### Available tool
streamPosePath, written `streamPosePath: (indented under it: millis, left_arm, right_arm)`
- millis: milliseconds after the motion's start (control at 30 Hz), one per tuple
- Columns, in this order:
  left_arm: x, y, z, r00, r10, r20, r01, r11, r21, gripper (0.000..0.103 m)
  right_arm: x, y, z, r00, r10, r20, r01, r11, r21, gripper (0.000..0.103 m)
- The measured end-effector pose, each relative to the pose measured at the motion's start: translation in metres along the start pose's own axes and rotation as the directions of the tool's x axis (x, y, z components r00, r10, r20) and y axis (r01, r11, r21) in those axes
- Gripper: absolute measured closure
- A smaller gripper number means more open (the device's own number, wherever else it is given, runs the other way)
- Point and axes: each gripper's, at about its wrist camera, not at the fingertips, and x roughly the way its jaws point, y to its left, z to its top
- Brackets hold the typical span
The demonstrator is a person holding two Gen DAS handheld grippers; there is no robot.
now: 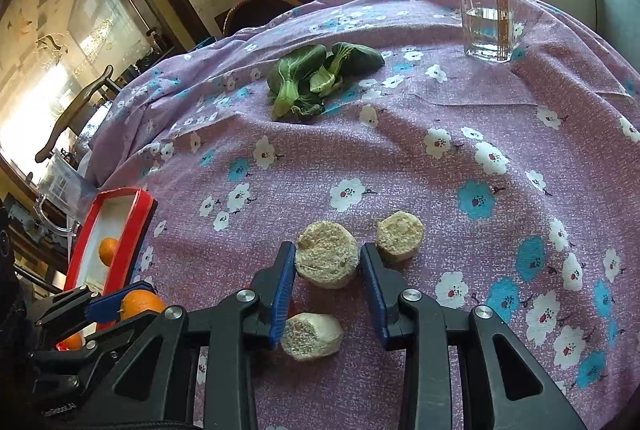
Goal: Organize fruits
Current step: 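Close left tool on a mandarin while right tool grasps a round bread piece, then carry the mandarin with left tool while right tool carries the bread piece over the tray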
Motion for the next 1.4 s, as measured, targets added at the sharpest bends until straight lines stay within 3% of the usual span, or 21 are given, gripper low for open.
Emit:
streamPosePath:
  millis: [267, 633, 933, 1400]
  left_arm:
    - [-0.038, 0.008, -0.020, 0.999, -0.010, 0.036, 0.011, 1.000, -0.016, 0.070]
    - [-0.095, 0.033, -0.056, 0.996, 0.029, 0.088, -0.021, 0.996, -0.088, 0.070]
    - [-0.133, 0.049, -0.079, 0.991, 0.054, 0.123, -0.038, 0.991, -0.126, 0.070]
    - [-0.161, 0.080, -0.099, 0.987, 0.078, 0.138, -0.054, 0.984, -0.169, 0.070]
  right_arm:
    - [-0.034, 0.031, -0.004, 0.998, 0.040, 0.049, -0.037, 0.998, -0.057, 0.069]
    - [-0.057, 0.084, -0.027, 0.992, 0.115, 0.050, -0.108, 0.986, -0.127, 0.069]
    - [-0.059, 0.120, -0.046, 0.989, 0.143, 0.026, -0.136, 0.976, -0.171, 0.069]
    - [-0.050, 0.160, -0.058, 0.988, 0.155, -0.011, -0.154, 0.963, -0.222, 0.069]
